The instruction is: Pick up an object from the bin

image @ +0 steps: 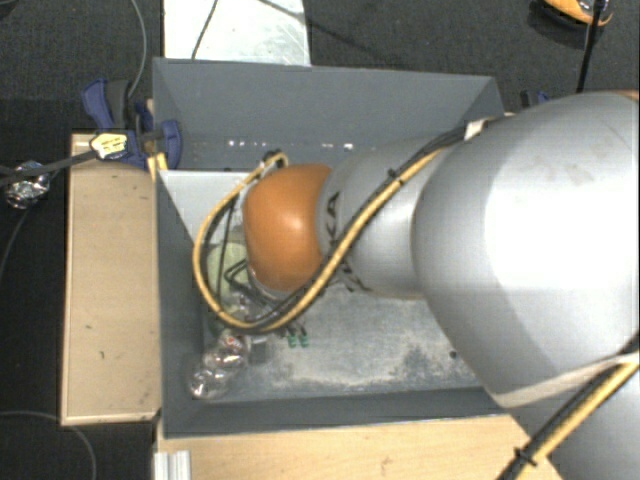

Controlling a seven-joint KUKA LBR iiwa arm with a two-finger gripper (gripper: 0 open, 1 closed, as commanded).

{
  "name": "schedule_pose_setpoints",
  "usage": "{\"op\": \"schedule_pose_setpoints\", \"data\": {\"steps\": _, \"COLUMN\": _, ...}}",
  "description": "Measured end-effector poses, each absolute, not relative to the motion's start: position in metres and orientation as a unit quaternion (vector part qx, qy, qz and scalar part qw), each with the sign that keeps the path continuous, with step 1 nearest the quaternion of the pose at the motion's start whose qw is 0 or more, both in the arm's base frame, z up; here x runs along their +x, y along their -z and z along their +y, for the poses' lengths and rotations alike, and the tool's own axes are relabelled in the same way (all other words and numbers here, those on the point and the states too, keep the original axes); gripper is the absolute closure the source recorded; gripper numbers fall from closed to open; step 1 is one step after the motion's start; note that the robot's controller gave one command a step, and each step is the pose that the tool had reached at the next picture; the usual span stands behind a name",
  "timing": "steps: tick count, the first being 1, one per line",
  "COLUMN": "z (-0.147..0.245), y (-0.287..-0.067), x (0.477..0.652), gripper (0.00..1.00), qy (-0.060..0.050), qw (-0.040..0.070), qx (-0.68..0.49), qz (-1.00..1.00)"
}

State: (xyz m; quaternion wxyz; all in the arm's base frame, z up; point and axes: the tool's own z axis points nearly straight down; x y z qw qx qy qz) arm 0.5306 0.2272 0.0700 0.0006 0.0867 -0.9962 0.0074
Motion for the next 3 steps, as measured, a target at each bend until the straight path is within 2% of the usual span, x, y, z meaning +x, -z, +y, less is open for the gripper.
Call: {"op": "schedule_pose_setpoints", "data": {"steps": 3, "z": 0.2292, "y": -0.0707, "x": 0.5402, "gripper": 1.00, "qy": -0.010, "qw": -0.002, "qx": 0.100, "qz": -0.995}}
